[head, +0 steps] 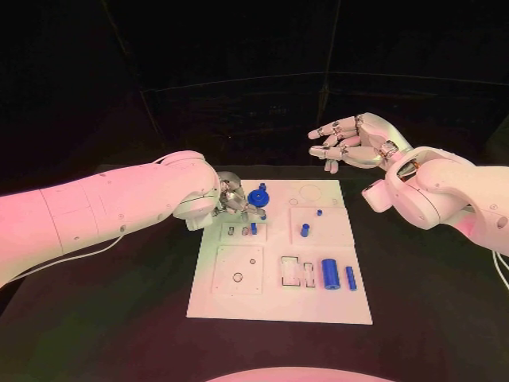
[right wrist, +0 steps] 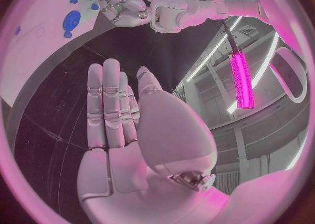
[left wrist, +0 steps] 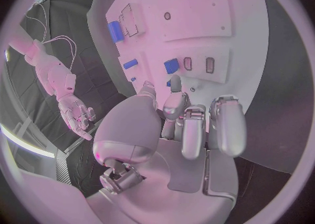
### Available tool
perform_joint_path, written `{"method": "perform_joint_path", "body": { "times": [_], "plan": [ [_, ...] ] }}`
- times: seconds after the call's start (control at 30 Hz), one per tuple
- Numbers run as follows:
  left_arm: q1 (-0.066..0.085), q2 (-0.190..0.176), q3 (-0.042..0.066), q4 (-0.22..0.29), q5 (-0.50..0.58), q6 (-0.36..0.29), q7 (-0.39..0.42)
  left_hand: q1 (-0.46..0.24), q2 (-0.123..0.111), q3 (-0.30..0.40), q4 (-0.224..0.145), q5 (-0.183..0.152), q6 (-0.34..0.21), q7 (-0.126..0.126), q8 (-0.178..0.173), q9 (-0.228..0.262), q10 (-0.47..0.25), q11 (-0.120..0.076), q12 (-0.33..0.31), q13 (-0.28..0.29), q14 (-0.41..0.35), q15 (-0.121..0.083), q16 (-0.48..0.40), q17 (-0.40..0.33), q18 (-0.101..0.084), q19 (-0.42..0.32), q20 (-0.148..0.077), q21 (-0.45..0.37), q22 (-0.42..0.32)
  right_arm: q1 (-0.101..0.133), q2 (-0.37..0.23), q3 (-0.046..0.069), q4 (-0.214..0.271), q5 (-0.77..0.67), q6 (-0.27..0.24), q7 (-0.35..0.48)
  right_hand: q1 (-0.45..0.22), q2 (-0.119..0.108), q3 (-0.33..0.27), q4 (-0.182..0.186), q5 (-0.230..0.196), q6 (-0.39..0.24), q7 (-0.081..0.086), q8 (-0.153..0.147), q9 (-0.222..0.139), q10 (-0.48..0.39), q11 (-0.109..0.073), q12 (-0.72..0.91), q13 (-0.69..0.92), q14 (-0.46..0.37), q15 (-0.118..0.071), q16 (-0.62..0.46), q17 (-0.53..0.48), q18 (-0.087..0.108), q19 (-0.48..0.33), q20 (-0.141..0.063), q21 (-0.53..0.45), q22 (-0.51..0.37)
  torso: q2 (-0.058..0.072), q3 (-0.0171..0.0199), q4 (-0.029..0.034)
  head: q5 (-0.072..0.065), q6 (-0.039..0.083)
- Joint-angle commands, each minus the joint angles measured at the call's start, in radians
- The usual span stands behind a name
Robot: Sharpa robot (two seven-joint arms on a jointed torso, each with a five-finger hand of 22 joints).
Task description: Assemble the parts on the task board
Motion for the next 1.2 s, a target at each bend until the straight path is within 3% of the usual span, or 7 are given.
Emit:
{"method": "perform_joint_path", "body": {
  "times": [0.03,0.27,0.4,0.67,1.2],
  "plan": [
    [0.002,0.012,0.0,-0.015,-0.012,0.052,-0.022,-0.006,0.004,-0.005,-0.001,-0.006,-0.008,0.001,0.004,0.001,0.003,-0.002,0.006,0.001,0.106,-0.008,0.003,0.263,-0.015,0.013,-0.003,0.004,0.001,0.002,0.004,0.001,-0.002,0.005,-0.007,0.008,0.012,-0.001,-0.008,0.001,0.004,-0.007,0.0,0.001,-0.001,-0.005,0.003,-0.005,-0.002,0.003,0.002,-0.007,0.001,0.003,0.007,0.001,-0.006,-0.002,0.0,-0.0003,0.0016,0.0,-0.004],
    [0.002,0.029,0.0,-0.041,-0.012,0.077,-0.029,-0.001,0.005,-0.012,-0.002,-0.006,-0.013,0.001,0.011,0.009,0.003,-0.002,0.008,0.003,0.106,-0.008,0.003,0.263,-0.015,0.013,-0.003,0.004,0.002,0.002,0.014,0.001,-0.005,0.005,0.003,0.004,0.014,0.001,-0.009,0.002,0.004,-0.01,0.001,0.002,0.0,-0.007,0.004,-0.005,-0.004,0.003,0.003,-0.013,0.003,0.003,0.007,0.001,-0.01,-0.004,0.001,-0.001,-0.0011,0.008,-0.01],
    [0.002,0.036,-0.007,-0.05,-0.012,0.088,-0.028,0.006,0.007,-0.014,-0.003,-0.006,-0.017,0.001,0.015,0.015,0.002,-0.002,0.01,0.005,0.106,-0.008,0.003,0.263,-0.015,0.013,-0.003,0.005,0.004,0.002,0.019,0.001,-0.007,0.005,0.009,0.004,0.012,0.004,-0.011,0.005,0.003,-0.013,0.002,0.002,0.0,-0.008,0.005,-0.004,-0.005,0.003,0.004,-0.017,0.004,0.003,0.008,0.002,-0.013,-0.006,0.0,-0.0018,0.0027,0.005,-0.014],
    [0.0,0.053,-0.018,-0.068,-0.012,0.1,-0.022,0.019,0.01,-0.018,-0.005,-0.006,-0.021,0.001,0.023,0.024,0.003,-0.002,0.013,0.008,0.106,-0.008,0.003,0.263,-0.016,0.012,-0.003,0.006,0.006,0.002,0.034,0.0,-0.017,0.005,0.014,0.006,0.009,0.007,-0.014,0.01,-0.002,-0.015,0.003,0.004,0.0,-0.011,0.006,-0.003,-0.007,0.003,0.005,-0.024,0.006,0.003,0.008,0.003,-0.018,-0.009,0.001,-0.001,0.0029,0.006,-0.017],
    [-0.002,0.077,-0.021,-0.093,-0.012,0.109,-0.015,0.037,0.017,-0.021,-0.008,-0.006,-0.026,0.0,0.034,0.036,0.004,-0.003,0.018,0.013,0.106,-0.009,0.003,0.263,-0.016,0.012,-0.003,0.007,0.008,0.002,0.047,0.0,-0.031,0.005,0.016,0.005,0.011,0.01,-0.017,0.011,-0.004,-0.024,0.005,0.003,0.0,-0.015,0.007,-0.002,-0.009,0.004,0.006,-0.033,0.009,0.003,0.009,0.005,-0.024,-0.012,0.0,-0.0007,0.0014,0.01,-0.024]
  ]
}}
